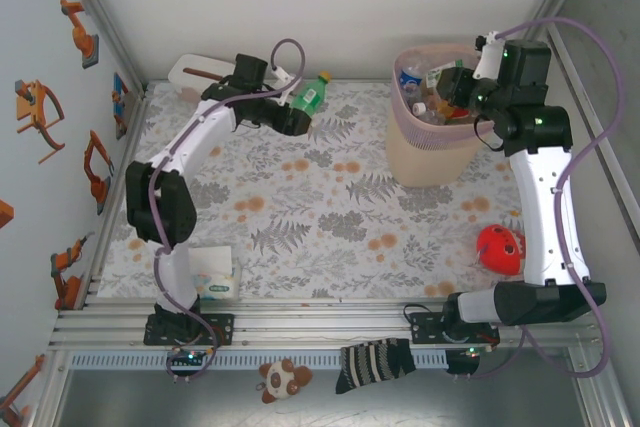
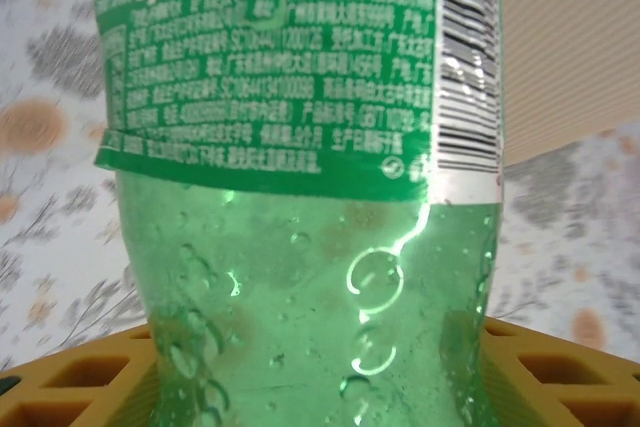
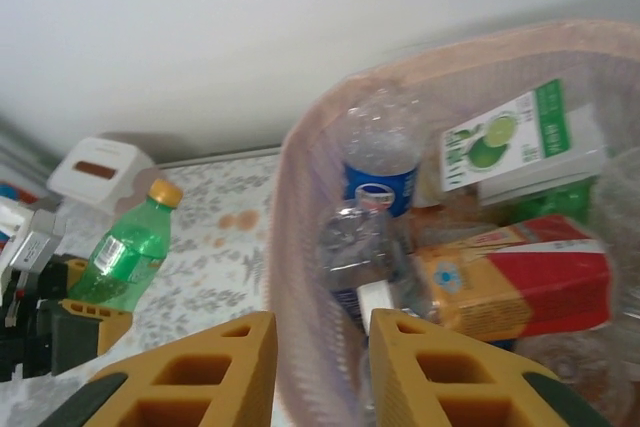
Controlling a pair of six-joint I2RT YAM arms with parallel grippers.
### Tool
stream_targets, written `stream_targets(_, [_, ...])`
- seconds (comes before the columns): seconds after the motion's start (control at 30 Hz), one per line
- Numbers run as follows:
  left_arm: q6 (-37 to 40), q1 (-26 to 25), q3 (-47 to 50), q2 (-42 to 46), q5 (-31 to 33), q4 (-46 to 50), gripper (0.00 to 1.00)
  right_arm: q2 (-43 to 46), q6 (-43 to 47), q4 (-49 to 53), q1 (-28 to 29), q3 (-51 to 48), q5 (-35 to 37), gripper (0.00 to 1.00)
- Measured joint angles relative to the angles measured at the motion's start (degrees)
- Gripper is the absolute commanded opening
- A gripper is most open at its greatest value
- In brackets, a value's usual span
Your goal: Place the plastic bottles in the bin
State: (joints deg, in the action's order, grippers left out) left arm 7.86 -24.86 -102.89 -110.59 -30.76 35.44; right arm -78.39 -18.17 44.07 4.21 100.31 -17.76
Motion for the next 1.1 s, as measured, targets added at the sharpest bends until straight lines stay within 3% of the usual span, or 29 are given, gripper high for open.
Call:
stream_targets(0.33, [-1.9,-3.9,4.0,8.5,-12.7,-8.5,0.48,-0.1,-4.1,-5.3,0.1,-2.3,-17.0,0.56])
stream_targets(0.53, [-2.7,-6.6,4.0,10.3,-17.5,-11.0,0.48,-0.1,-5.3,-8.0,2.3,-2.7,-23.0,0.68])
stream_targets(0.9, [-4.7,-7.6,4.1,12.0,-23.5,-15.1,0.47,-1.2,-11.3,-16.6,7.6,-2.9,-26.7,0.69])
stream_targets(1.1, [-5.2,-8.4,5.2,12.7,-24.8,-16.4,0.47,-4.6,-17.5,-23.6,9.6,-2.9,-26.8,0.61])
